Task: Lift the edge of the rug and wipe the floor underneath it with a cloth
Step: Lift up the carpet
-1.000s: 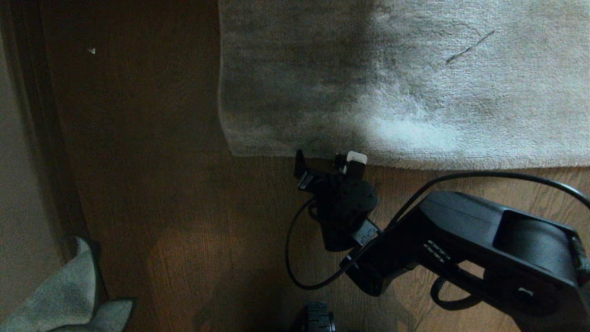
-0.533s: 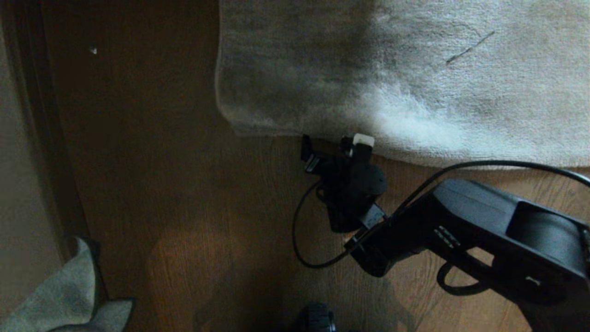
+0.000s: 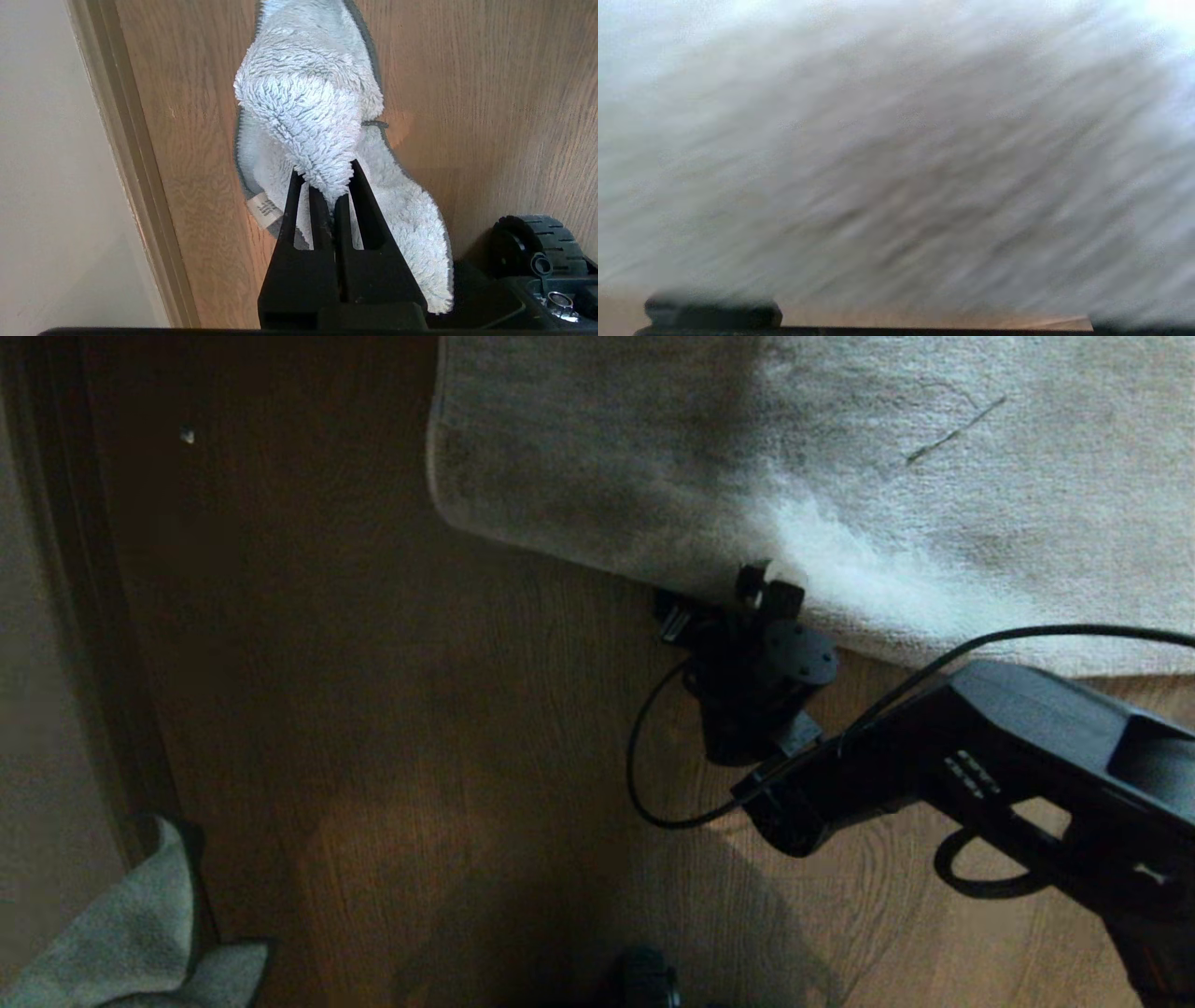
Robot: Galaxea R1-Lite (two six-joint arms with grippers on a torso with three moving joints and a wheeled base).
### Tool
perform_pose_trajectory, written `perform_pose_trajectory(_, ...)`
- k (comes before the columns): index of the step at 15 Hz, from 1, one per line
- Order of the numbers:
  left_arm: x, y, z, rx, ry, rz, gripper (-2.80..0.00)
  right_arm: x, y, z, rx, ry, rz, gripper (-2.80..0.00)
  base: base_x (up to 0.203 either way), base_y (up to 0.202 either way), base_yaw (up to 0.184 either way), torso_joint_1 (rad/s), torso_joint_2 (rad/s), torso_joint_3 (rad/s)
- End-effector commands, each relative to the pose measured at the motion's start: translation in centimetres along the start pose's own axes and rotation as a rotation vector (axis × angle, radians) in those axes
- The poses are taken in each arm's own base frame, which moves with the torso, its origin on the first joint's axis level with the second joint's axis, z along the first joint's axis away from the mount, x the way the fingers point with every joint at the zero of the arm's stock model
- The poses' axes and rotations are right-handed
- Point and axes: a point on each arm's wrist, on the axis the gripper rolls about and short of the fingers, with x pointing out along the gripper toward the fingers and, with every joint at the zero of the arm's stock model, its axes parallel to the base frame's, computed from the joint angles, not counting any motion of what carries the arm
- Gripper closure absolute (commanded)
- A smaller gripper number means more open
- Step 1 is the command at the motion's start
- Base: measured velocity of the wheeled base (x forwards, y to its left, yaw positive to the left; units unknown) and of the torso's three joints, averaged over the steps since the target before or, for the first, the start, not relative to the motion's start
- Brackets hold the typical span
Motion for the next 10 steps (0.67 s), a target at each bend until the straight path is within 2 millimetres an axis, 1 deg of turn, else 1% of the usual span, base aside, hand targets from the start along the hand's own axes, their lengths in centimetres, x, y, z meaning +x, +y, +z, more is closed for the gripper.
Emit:
perform_pose_trajectory(1,0.0,0.0,0.0,0.0,-0.001,0.0,0.0,0.0,0.8,2.4,0.033,-0.055,0.017,-2.8,0.0,0.0,0.0,0.0,0.0,0.0)
perform_pose_trajectory(3,0.0,0.0,0.0,0.0,-0.001,0.0,0.0,-0.2,1.3,3.4,0.04,-0.068,0.029,-2.8,0.0,0.0,0.0,0.0,0.0,0.0)
perform_pose_trajectory(5,0.0,0.0,0.0,0.0,-0.001,0.0,0.0,-0.7,2.4,4.1,0.061,-0.072,0.051,-2.8,0.0,0.0,0.0,0.0,0.0,0.0)
perform_pose_trajectory(10,0.0,0.0,0.0,0.0,-0.001,0.0,0.0,-2.3,6.0,5.9,0.125,-0.074,0.132,-2.8,0.0,0.0,0.0,0.0,0.0,0.0)
